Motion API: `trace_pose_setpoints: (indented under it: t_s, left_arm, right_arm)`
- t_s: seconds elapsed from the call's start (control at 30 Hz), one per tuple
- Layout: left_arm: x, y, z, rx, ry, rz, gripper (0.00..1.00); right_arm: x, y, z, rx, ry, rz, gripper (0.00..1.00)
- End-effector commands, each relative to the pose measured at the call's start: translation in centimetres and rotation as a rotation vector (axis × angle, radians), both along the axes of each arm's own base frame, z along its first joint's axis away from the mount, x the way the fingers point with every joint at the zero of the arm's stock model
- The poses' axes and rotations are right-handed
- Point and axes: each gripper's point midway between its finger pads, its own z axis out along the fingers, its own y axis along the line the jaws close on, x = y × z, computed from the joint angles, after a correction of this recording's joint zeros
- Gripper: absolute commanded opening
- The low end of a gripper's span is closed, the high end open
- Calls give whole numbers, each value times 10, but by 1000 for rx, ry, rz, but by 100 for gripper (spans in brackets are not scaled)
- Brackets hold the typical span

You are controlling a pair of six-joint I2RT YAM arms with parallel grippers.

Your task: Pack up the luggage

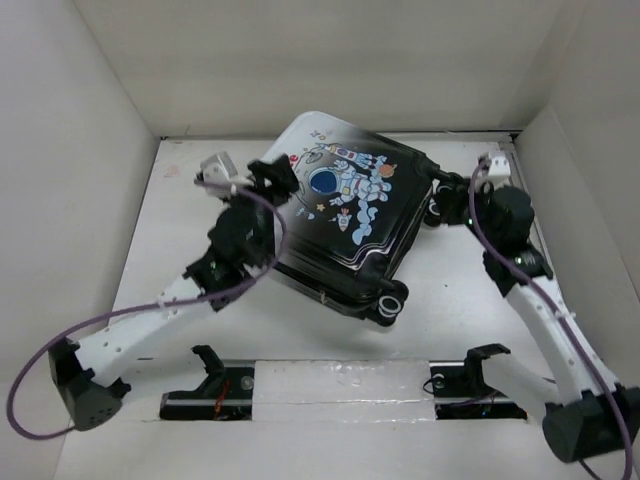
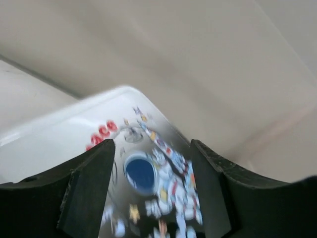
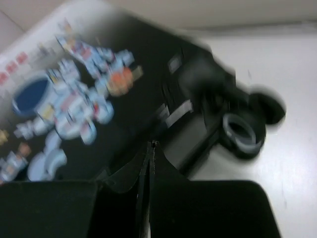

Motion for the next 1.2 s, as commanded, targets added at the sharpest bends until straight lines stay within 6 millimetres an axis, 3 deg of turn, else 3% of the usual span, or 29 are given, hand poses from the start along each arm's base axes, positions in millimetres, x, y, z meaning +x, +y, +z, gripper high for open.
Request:
trace_pose_setpoints:
  t_s: [0.0, 0.03, 0.07, 0.13, 0.17, 0.23, 0.27, 0.3, 0.37, 0.43, 0.47, 0.57, 0.6, 0.63, 0.67, 0.7, 0.73, 0.77, 0.8, 0.83, 0.87, 0.9, 0.93, 0.97, 1.0, 1.03, 1.1, 1.13, 1.17]
  left_arm:
    - [55, 14, 30, -51, -19, -57, 55]
    - [95, 48, 4, -24, 62, 16, 54]
    - [109, 47, -1, -35, 81, -47, 54]
    - [137, 72, -7, -105, 110, -12, 52]
    - [159, 100, -32, -119, 162, 47, 52]
    - [178, 125, -51, -165, 216, 89, 52]
    - [193, 142, -88, -162, 311, 77, 52]
    - [199, 151, -100, -166, 345, 75, 52]
    - [206, 159, -134, -165, 426, 61, 52]
    - [210, 156, -168, -161, 506, 33, 52]
    - [203, 153, -188, -163, 544, 19, 52]
    - [194, 138, -207, -230, 537, -38, 52]
    - [178, 132, -234, -239, 582, -42, 52]
    - [174, 124, -226, -241, 537, -55, 52]
    - [167, 124, -232, -250, 544, -53, 52]
    - [153, 118, -252, -245, 583, -63, 52]
    - [145, 111, -248, -250, 567, -79, 52]
    - [139, 108, -246, -248, 550, -90, 52]
    - [131, 105, -248, -251, 544, -89, 50]
    - [114, 103, -266, -241, 580, -79, 50]
    - [104, 98, -254, -237, 540, -72, 50]
    - [97, 95, -253, -233, 526, -76, 50]
    - [82, 92, -267, -222, 550, -80, 50]
    - [73, 82, -256, -217, 517, -110, 50]
    - [65, 77, -259, -209, 522, -122, 50]
    - [57, 71, -261, -201, 526, -137, 50]
    - [29, 45, -270, -153, 543, -196, 50]
    - [22, 36, -268, -144, 546, -212, 50]
    - [9, 29, -281, -127, 574, -225, 50]
  right_arm:
    - [-31, -18, -33, 33, 13, -101, 0]
    - [-38, -20, -43, 40, 29, -113, 0]
    - [-47, -19, -66, 27, 77, -105, 0]
    - [-57, -18, -74, 35, 81, -97, 0]
    - [-56, -21, -82, 37, 99, -119, 0]
    - [-55, -21, -101, 22, 149, -121, 0]
    - [-50, -20, -104, 24, 142, -120, 0]
    - [-47, -14, -109, 27, 154, -94, 2]
    - [-39, -4, -130, 6, 237, -48, 2]
    - [-24, 10, -121, 28, 208, 13, 2]
    - [-15, 15, -131, 26, 236, 27, 2]
    - [5, 36, -114, 68, 195, 85, 2]
    - [13, 42, -124, 74, 224, 90, 2]
    - [18, 52, -121, 82, 211, 127, 3]
    - [27, 57, -113, 86, 201, 138, 3]
    - [34, 68, -124, 82, 229, 165, 3]
    - [39, 76, -123, 85, 225, 191, 3]
    - [46, 93, -107, 95, 195, 241, 3]
    - [51, 101, -105, 94, 194, 256, 3]
    - [58, 110, -116, 80, 217, 279, 3]
    - [59, 126, -111, 85, 214, 326, 3]
    - [73, 132, -88, 87, 170, 340, 3]
    - [79, 143, -81, 88, 155, 356, 3]
    - [88, 148, -88, 85, 181, 364, 3]
    - [99, 156, -63, 95, 148, 387, 4]
    - [106, 160, -54, 99, 139, 397, 4]
    - [115, 171, -60, 79, 189, 450, 7]
    - [129, 174, -21, 82, 122, 466, 8]
    - [140, 178, -32, 64, 159, 466, 10]
